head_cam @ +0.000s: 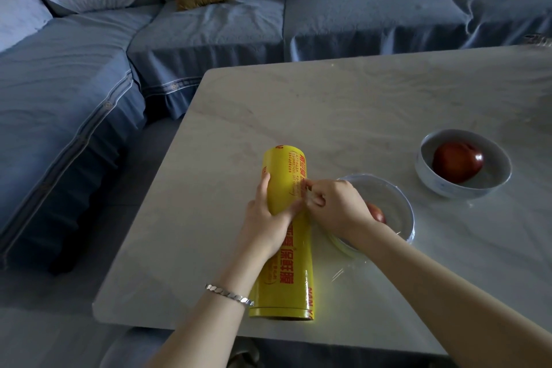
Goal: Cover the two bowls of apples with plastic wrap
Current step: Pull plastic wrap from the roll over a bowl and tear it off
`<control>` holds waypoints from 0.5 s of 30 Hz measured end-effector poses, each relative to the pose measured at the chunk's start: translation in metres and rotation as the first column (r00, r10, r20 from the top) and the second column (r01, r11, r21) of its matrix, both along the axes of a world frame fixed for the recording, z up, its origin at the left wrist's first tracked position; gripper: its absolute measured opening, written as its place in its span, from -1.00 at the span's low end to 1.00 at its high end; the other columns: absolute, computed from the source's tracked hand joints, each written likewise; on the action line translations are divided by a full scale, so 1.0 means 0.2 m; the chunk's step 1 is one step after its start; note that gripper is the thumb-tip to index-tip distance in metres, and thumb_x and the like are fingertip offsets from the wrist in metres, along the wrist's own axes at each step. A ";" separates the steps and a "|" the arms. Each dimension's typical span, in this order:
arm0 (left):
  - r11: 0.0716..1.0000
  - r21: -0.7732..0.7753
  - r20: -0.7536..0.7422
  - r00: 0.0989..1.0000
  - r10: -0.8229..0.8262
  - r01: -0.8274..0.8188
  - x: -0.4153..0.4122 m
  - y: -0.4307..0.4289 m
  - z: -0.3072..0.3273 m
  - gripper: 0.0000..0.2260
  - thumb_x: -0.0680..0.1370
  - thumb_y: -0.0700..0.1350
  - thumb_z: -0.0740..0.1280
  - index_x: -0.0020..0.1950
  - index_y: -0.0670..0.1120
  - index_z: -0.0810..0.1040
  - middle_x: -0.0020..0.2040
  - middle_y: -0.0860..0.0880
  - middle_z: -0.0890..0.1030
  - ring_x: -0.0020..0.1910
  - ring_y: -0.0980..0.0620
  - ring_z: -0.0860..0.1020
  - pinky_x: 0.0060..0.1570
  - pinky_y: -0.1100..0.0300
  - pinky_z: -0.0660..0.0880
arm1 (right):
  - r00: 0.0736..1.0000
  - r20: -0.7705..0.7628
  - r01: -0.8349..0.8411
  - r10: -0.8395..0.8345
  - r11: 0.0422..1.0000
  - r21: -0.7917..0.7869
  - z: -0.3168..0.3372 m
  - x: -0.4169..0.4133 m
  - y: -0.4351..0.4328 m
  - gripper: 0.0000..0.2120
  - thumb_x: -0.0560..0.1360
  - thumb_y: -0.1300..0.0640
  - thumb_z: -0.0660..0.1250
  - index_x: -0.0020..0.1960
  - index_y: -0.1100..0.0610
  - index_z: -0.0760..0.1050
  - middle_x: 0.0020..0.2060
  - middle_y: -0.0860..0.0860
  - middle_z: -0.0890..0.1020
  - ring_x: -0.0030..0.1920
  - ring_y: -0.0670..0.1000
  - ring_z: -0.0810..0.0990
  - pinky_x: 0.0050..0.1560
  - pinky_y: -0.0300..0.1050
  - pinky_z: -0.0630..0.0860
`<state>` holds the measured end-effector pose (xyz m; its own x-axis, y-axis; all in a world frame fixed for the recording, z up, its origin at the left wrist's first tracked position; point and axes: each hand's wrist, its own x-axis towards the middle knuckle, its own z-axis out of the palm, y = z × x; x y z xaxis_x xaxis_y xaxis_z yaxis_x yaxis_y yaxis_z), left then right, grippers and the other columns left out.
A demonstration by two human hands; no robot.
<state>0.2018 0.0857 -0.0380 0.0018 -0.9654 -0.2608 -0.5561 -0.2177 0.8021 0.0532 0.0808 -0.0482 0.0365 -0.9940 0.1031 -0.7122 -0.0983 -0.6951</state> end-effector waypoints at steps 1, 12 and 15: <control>1.000 -0.001 -0.007 1.000 -0.002 0.002 0.00 0.00 0.00 -0.23 0.36 0.36 0.31 0.45 0.31 -0.01 0.40 -0.04 0.37 0.26 -0.09 0.47 0.17 -0.01 0.45 | 0.999 0.043 0.018 -0.020 1.000 0.025 0.00 0.00 0.00 -0.59 0.33 0.21 0.27 -0.52 0.08 0.07 -0.35 0.17 0.61 -0.08 0.20 0.64 -0.30 0.10 0.49; 1.000 0.000 -0.027 0.999 -0.029 0.029 0.02 0.01 0.01 -0.24 0.40 0.32 0.30 0.47 0.28 -0.05 0.39 -0.06 0.37 0.24 -0.12 0.48 0.17 0.00 0.43 | 0.765 0.511 0.218 -0.392 0.904 0.367 0.18 -0.02 -0.07 -0.51 0.57 -0.11 0.08 -0.33 0.20 0.49 -0.27 0.11 0.70 -0.25 0.04 0.68 -0.21 -0.18 0.44; 1.000 -0.003 -0.081 0.997 -0.007 0.006 0.02 0.00 0.00 -0.25 0.43 0.24 0.34 0.48 0.24 -0.02 0.39 -0.06 0.38 0.24 -0.09 0.47 0.15 0.05 0.42 | 0.906 0.361 0.114 -0.220 0.949 0.293 0.21 -0.05 -0.05 -0.65 0.55 -0.05 0.16 -0.28 0.14 0.50 -0.22 0.10 0.68 -0.25 0.02 0.64 -0.09 -0.08 0.50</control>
<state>0.2064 0.0859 -0.0380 -0.0254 -0.9660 -0.2573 -0.4910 -0.2122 0.8449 0.0433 0.0707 -0.0061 -0.1224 -0.9748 -0.1862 -0.3731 0.2191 -0.9016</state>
